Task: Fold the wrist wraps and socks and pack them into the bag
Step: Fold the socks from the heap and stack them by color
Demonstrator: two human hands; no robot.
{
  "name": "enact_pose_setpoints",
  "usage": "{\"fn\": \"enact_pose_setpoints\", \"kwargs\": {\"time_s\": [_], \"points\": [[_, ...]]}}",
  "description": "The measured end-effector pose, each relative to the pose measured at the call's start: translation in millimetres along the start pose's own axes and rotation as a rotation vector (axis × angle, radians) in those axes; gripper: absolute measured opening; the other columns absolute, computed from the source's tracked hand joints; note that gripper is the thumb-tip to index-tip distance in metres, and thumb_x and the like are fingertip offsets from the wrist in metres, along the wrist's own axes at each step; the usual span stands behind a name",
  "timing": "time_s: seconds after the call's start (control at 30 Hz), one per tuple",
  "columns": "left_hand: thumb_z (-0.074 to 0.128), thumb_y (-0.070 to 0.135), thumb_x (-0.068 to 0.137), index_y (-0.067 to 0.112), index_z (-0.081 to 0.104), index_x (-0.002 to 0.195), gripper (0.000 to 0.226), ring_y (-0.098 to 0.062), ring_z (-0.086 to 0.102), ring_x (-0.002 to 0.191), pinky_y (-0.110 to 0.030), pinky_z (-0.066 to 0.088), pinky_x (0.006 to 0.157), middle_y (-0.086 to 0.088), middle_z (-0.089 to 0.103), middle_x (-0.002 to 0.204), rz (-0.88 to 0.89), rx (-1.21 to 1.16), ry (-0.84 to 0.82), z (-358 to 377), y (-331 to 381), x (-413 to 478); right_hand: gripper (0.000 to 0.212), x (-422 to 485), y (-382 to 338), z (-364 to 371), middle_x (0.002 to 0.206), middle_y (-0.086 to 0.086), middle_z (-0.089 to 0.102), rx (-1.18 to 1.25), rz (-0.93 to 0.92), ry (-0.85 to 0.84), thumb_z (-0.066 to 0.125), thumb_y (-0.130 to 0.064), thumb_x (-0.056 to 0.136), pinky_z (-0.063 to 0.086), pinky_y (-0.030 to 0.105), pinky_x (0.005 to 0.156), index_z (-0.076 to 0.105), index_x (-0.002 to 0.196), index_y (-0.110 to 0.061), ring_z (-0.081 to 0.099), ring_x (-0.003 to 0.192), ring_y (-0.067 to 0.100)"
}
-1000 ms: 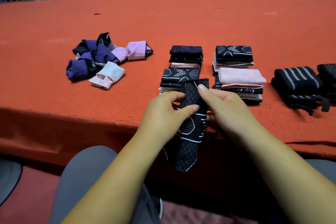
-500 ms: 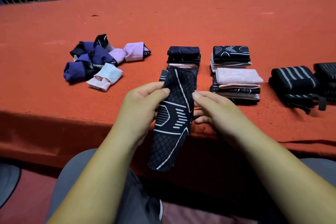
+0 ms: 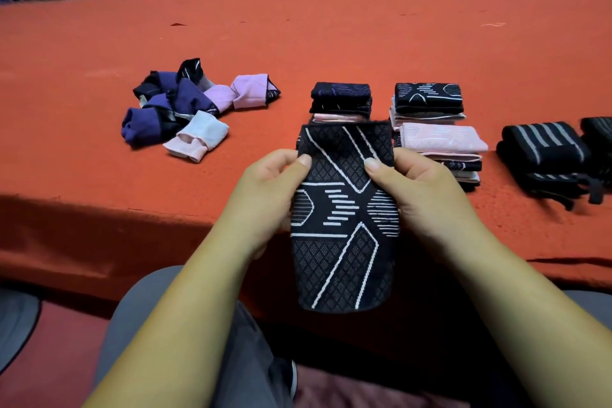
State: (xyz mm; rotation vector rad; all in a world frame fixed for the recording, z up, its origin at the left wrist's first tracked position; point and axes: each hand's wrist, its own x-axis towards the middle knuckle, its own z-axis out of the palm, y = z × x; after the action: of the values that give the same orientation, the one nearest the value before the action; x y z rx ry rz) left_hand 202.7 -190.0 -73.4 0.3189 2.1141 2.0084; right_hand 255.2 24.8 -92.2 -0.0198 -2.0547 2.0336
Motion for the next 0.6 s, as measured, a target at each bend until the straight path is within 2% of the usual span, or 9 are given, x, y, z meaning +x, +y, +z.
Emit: {"fn": "enact_pose_setpoints", "kwargs": {"time_s": [0.07, 0.13, 0.2, 0.3, 0.47, 0.53, 0.6], "points": [[0.061, 0.022, 0.107, 0.013, 0.068, 0.109, 0.012, -0.007, 0.066, 0.060, -0.019, 0.050, 0.049, 0.001, 0.075, 0.080, -0.080, -0.016, -0.105, 1.5, -4.4, 2.4, 0.020, 0.8, 2.9, -2.0, 0.105, 0.013, 0.081, -0.029, -0.003, -0.012, 0.069, -0.029, 0.104, 0.056, 0.060, 0.097, 0.076, 0.110, -0.011, 0.074, 0.093, 0.026], [0.063, 0.018, 0.105, 0.014, 0.070, 0.114, 0.012, -0.013, 0.072, 0.078, -0.022, 0.057, 0.062, -0.004, 0.079, 0.098, -0.112, -0.031, -0.157, 0.1, -11.2, 8.5, 0.018, 4.2, 5.2, -6.2, 0.103, 0.012, 0.081, -0.048, 0.011, -0.028, 0.069, -0.030, 0.104, 0.058, 0.057, 0.090, 0.076, 0.110, -0.015, 0.074, 0.090, 0.028], [0.064, 0.015, 0.104, 0.013, 0.071, 0.115, 0.013, -0.021, 0.072, 0.089, -0.028, 0.060, 0.072, -0.009, 0.078, 0.106, -0.114, -0.035, -0.144, -2.0, -17.6, 14.9, 0.014, 8.1, 8.2, -12.5, 0.096, 0.009, 0.080, -0.103, 0.058, -0.086, 0.069, -0.029, 0.103, 0.050, 0.047, 0.071, 0.075, 0.110, -0.018, 0.065, 0.076, 0.028], [0.064, 0.012, 0.104, 0.007, 0.071, 0.116, 0.015, -0.026, 0.074, 0.094, -0.038, 0.062, 0.081, -0.017, 0.078, 0.111, -0.097, -0.018, -0.116, -3.7, -22.7, 21.9, 0.005, 13.0, 13.5, -22.9, 0.080, 0.001, 0.071, -0.210, 0.079, -0.150, 0.067, -0.019, 0.103, 0.038, 0.034, 0.060, 0.072, 0.102, -0.016, 0.052, 0.065, 0.019], [0.064, 0.008, 0.103, 0.003, 0.071, 0.115, 0.014, -0.032, 0.073, 0.098, -0.052, 0.057, 0.098, -0.024, 0.077, 0.112, -0.078, -0.010, -0.105, -7.3, -26.1, 27.7, 0.005, 15.4, 15.5, -27.9, 0.072, 0.001, 0.063, -0.157, 0.115, -0.179, 0.068, -0.011, 0.102, 0.038, 0.023, 0.054, 0.073, 0.101, -0.012, 0.047, 0.057, 0.009], [0.065, 0.008, 0.103, 0.003, 0.072, 0.117, 0.016, -0.034, 0.072, 0.100, -0.054, 0.056, 0.101, -0.027, 0.075, 0.115, -0.085, -0.020, -0.110, -8.7, -26.9, 28.9, 0.007, 14.8, 14.0, -28.2, 0.075, 0.005, 0.064, -0.144, 0.115, -0.190, 0.068, -0.010, 0.102, 0.044, 0.024, 0.055, 0.074, 0.103, -0.012, 0.049, 0.060, 0.014], [0.066, 0.006, 0.102, 0.009, 0.074, 0.117, 0.017, -0.032, 0.070, 0.100, -0.052, 0.056, 0.101, -0.024, 0.075, 0.112, -0.085, -0.028, -0.114, -9.9, -27.7, 30.0, 0.014, 15.2, 13.9, -29.5, 0.083, 0.013, 0.064, -0.129, 0.113, -0.200, 0.067, -0.009, 0.101, 0.050, 0.032, 0.061, 0.077, 0.108, -0.017, 0.046, 0.068, 0.025]]}}
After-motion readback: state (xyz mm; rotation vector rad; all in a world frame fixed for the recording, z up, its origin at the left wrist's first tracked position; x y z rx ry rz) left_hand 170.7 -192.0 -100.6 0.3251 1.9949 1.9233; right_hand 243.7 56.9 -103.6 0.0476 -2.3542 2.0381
